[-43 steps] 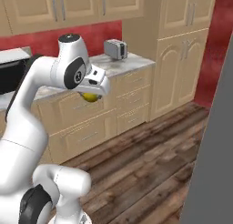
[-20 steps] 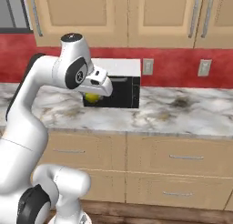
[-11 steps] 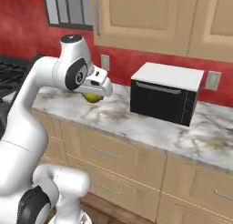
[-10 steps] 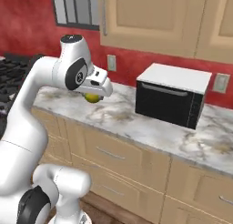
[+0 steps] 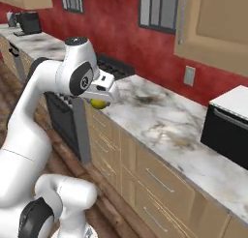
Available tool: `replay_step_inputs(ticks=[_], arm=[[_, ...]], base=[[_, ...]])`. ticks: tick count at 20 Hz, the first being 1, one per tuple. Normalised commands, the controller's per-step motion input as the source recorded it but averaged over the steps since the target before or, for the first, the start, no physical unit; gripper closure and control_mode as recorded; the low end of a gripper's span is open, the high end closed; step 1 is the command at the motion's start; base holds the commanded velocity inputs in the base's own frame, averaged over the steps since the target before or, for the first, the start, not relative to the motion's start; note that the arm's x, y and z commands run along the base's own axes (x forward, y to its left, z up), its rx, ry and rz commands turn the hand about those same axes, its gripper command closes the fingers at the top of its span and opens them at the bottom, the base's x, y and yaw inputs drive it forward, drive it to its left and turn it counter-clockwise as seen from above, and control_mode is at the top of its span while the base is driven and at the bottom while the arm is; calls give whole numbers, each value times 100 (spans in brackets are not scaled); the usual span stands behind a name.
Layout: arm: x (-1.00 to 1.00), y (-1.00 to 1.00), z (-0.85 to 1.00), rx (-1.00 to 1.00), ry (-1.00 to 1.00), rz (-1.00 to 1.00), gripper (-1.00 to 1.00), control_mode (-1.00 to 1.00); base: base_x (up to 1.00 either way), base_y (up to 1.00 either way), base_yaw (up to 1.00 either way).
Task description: Take the lemon and onion out of the freezer and place them in the tupperware container on the counter. Then put the tupperware containing the vegetables back in the freezer.
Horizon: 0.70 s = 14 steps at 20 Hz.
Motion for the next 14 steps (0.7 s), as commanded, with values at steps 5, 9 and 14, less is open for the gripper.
replay_step_inputs(ticks=[5,9,14], arm=[[0,0,0,0,0,0,100,100],[0,0,0,0,0,0,100,100],[0,0,0,0,0,0,100,100]], base=[[35,6,65],[45,9,64],[48,8,64]])
